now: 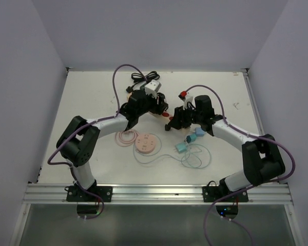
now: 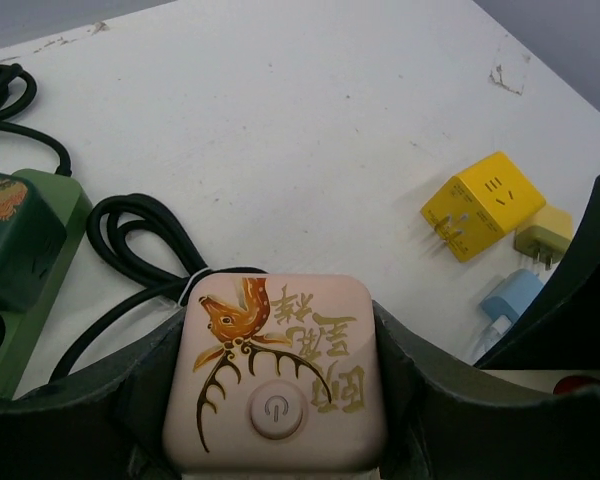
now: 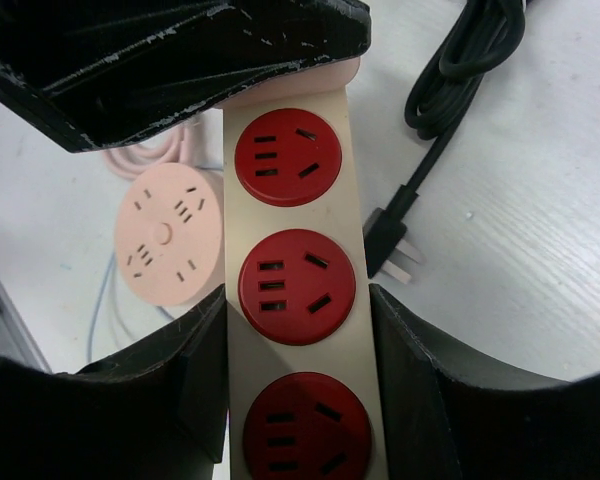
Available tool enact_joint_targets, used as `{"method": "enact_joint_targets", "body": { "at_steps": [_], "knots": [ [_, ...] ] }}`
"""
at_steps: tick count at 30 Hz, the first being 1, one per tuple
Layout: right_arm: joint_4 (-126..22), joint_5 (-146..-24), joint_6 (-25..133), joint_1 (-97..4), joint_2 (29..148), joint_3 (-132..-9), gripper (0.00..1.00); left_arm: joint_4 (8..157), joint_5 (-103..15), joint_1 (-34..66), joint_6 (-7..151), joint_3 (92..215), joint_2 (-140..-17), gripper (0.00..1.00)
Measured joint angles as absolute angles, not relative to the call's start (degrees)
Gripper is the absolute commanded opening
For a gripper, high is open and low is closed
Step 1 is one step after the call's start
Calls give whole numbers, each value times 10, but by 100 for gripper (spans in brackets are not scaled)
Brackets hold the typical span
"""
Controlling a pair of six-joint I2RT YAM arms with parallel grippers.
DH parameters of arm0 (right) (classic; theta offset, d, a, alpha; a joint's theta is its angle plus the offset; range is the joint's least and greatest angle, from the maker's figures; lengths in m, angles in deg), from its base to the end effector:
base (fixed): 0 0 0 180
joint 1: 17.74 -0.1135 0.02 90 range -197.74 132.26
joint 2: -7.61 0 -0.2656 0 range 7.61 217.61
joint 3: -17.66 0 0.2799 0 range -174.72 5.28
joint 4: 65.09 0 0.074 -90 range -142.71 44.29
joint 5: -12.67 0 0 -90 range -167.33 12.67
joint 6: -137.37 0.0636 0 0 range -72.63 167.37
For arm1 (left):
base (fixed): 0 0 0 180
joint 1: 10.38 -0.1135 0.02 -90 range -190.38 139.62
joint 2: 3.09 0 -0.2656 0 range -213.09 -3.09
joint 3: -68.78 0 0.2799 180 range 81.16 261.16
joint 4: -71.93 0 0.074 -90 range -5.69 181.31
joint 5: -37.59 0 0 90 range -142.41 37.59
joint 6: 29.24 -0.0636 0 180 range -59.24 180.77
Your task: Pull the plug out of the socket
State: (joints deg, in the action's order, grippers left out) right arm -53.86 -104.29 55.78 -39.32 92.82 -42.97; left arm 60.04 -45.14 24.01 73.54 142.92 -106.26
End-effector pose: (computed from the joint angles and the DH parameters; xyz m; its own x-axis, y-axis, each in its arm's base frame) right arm 0.3226 0.1586 0.1853 -0.6362 -0.1114 -0.7634 -0.5829 0.7176 0.3810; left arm 0.3720 -0.2643 0.1959 -0.3832 -0.0036 -0.9237 0.5899 0.7685 -0.2478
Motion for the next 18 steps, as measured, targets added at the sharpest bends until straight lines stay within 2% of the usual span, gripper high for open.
{"method": "enact_joint_targets", "body": {
  "at_steps": [3, 9, 15, 18],
  "knots": [
    [-539, -1072, 569, -391, 928, -430, 0, 558, -462, 240, 751, 1390, -1046, 0],
    [-536, -1063, 555, -395, 921, -429, 0, 565, -464, 240, 757, 1399, -1050, 0],
    [-528, -894, 493, -478, 896, -431, 0, 674, -450, 235, 735, 1494, -1085, 0],
    [-524, -848, 483, -496, 896, -431, 0, 729, -427, 231, 724, 1535, -1105, 0]
  ]
}}
